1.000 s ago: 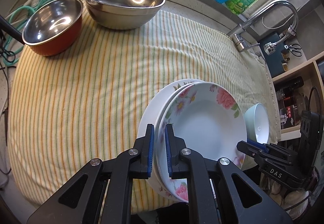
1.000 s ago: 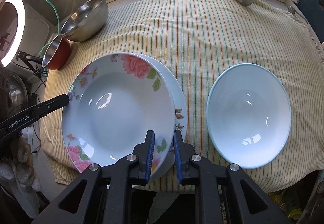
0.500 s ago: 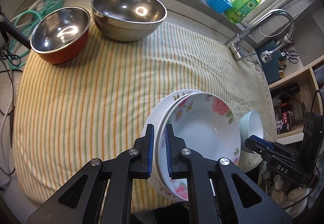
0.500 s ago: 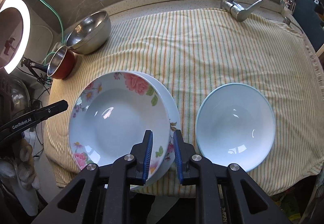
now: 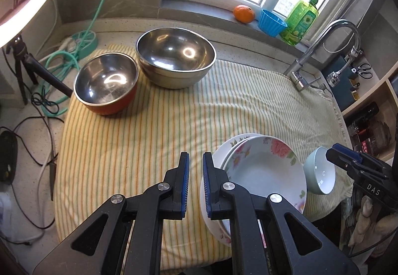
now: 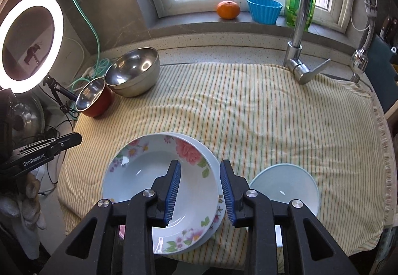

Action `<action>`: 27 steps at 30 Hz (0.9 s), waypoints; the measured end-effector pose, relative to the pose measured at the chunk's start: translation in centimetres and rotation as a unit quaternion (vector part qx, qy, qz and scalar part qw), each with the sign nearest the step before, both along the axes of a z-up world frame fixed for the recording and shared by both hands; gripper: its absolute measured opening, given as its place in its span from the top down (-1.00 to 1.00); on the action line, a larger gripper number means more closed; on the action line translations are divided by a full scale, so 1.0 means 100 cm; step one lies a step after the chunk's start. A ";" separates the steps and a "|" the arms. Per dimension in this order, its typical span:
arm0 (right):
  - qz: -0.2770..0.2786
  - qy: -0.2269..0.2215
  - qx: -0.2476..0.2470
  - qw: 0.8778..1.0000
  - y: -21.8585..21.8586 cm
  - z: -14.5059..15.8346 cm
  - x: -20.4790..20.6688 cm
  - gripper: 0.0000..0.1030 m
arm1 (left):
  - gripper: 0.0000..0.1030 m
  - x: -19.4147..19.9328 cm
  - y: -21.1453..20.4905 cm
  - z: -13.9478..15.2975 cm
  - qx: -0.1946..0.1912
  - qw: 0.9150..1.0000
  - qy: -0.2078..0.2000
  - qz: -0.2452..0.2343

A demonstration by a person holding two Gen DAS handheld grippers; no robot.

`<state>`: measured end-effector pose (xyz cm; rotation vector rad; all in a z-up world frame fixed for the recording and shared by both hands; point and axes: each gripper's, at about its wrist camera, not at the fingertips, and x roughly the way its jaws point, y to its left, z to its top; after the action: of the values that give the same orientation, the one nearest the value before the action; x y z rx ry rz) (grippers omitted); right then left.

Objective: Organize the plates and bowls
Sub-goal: 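Open the left gripper and pull it back from the plate stack, then move the left gripper to the rim of the large steel bowl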

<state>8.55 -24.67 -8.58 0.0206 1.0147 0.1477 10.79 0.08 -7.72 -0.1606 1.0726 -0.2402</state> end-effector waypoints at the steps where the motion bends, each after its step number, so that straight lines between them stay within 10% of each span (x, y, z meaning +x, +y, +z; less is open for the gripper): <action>1: 0.003 -0.005 -0.001 1.000 0.002 0.002 0.002 0.42 | 0.83 0.001 0.000 0.002 0.003 1.000 -0.003 0.000; 27: 0.069 -0.039 -0.042 0.996 0.053 0.032 0.106 0.37 | 0.82 0.065 0.016 0.017 0.014 0.999 -0.028 0.035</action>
<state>19.14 -19.41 -5.36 -0.1310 0.9442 0.2292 17.29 1.64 -5.99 -0.1659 1.0133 -0.1665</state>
